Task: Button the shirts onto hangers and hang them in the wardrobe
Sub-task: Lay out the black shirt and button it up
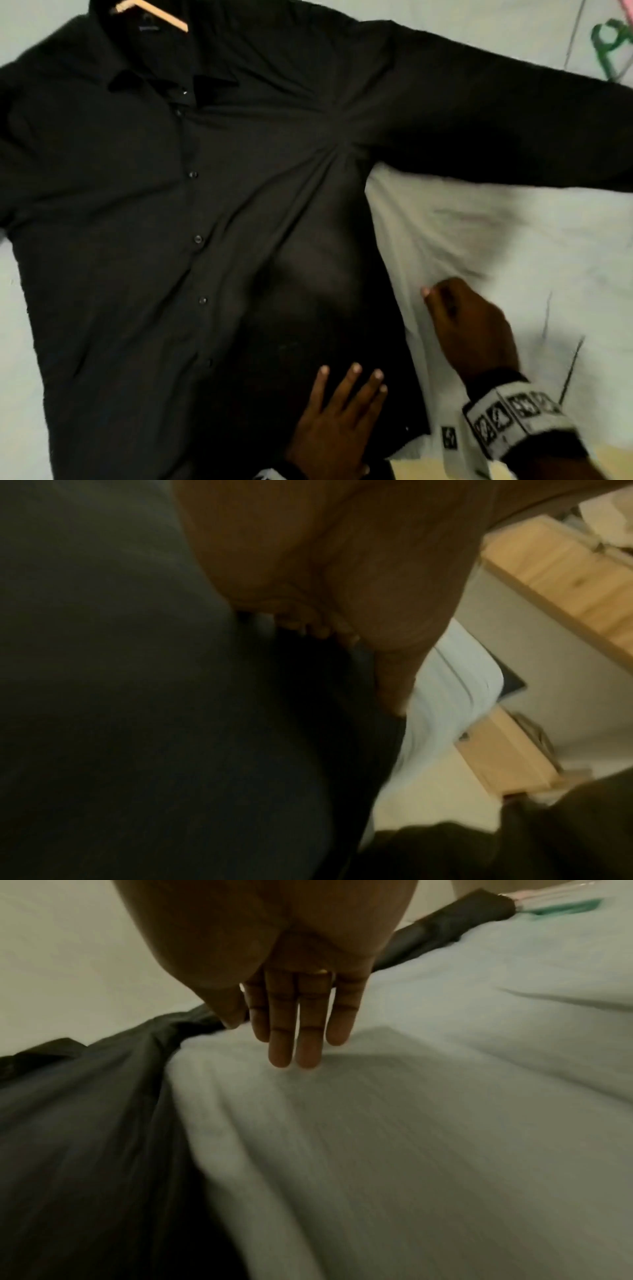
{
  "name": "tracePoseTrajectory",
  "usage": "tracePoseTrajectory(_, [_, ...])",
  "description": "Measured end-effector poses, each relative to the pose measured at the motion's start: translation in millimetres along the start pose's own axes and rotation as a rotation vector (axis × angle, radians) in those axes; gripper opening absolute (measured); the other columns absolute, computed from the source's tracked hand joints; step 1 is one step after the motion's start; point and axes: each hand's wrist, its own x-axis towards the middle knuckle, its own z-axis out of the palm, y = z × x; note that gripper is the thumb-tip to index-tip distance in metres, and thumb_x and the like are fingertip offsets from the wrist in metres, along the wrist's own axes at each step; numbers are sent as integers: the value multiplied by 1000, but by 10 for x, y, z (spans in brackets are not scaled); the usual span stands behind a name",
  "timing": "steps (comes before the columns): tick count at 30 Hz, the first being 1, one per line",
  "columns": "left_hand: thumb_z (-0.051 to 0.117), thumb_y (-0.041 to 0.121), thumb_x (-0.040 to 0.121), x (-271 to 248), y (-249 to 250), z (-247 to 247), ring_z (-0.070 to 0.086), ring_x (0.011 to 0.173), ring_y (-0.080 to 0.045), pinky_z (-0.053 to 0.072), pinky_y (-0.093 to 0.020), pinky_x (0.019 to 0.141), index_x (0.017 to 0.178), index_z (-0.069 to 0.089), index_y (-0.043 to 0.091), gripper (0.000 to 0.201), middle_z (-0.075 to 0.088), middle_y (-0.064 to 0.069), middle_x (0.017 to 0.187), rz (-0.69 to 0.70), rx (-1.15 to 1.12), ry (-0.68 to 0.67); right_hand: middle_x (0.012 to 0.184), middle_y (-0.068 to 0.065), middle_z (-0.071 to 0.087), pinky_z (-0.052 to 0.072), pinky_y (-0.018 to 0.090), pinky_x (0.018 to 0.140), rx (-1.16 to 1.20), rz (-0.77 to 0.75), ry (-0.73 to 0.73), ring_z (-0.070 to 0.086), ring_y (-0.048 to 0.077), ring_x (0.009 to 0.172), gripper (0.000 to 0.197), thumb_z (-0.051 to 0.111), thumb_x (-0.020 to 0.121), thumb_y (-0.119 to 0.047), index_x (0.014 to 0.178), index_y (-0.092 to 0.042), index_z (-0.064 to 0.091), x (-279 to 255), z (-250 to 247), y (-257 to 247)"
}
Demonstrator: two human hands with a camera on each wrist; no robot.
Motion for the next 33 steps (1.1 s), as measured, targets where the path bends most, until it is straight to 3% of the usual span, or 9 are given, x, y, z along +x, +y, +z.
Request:
tracePoseTrajectory(3, [76,75,50,-67,-48,152,24,152,-30,27,-67,109,156,35,28,123,24,3,167,74,56,51,76,-7,52,46,38,60,20,32,-85,56,25,70,36,50,88,-61,77,-27,49,-639,354,237])
tracePoseTrajectory(7, [84,63,57,-109,-55,285,14,154,-34,19,-71,112,157,30,26,120,14,-1,169,103,79,129,77,-9,48,42,35,57,-60,9,-79,52,22,70,27,67,89,-44,79,-30,46,-1039,582,447])
tracePoseTrajectory(10, [84,63,57,-76,27,356,15,153,-36,21,-81,104,136,50,28,93,23,-3,167,80,48,181,70,-8,46,34,31,54,-70,57,-64,48,21,65,32,65,89,-48,74,-28,44,-1119,603,520])
tracePoseTrajectory(14, [83,69,54,-11,291,433,13,153,-42,-1,-87,99,110,58,28,73,25,-7,166,-50,-34,212,73,-5,52,42,32,52,-81,-46,62,55,25,65,26,60,92,-46,81,-24,52,-1233,600,492])
tracePoseTrajectory(17, [87,61,56,31,485,460,16,152,-44,4,-89,98,102,63,24,63,26,-8,165,-183,-83,230,80,-5,54,40,30,60,15,-45,82,56,22,70,17,52,99,-36,86,-24,53,-1163,590,467])
tracePoseTrajectory(21, [81,67,62,128,658,456,23,150,-44,6,-89,99,91,70,20,55,33,-8,163,-314,-116,254,75,-8,55,39,29,60,48,11,-57,54,16,67,26,59,95,-48,82,-26,57,-926,611,398])
tracePoseTrajectory(24, [84,48,69,181,720,451,23,149,-47,9,-90,97,90,70,23,36,39,-9,159,-380,-101,272,73,-9,51,37,30,60,-54,-25,-85,55,21,68,28,58,94,-49,79,-27,51,-931,605,414])
tracePoseTrajectory(27, [79,34,73,159,746,480,21,149,-49,12,-90,98,88,68,26,21,36,-13,160,-355,-42,335,69,-7,50,40,31,55,-140,-76,-66,55,22,65,37,56,91,-60,75,-28,46,-1079,577,511])
tracePoseTrajectory(33, [59,35,92,77,650,668,22,152,-37,21,-82,103,98,62,25,12,37,-17,159,-154,53,500,72,-10,53,38,25,58,-228,0,-299,62,13,77,43,35,90,-74,80,-34,48,-1455,606,667])
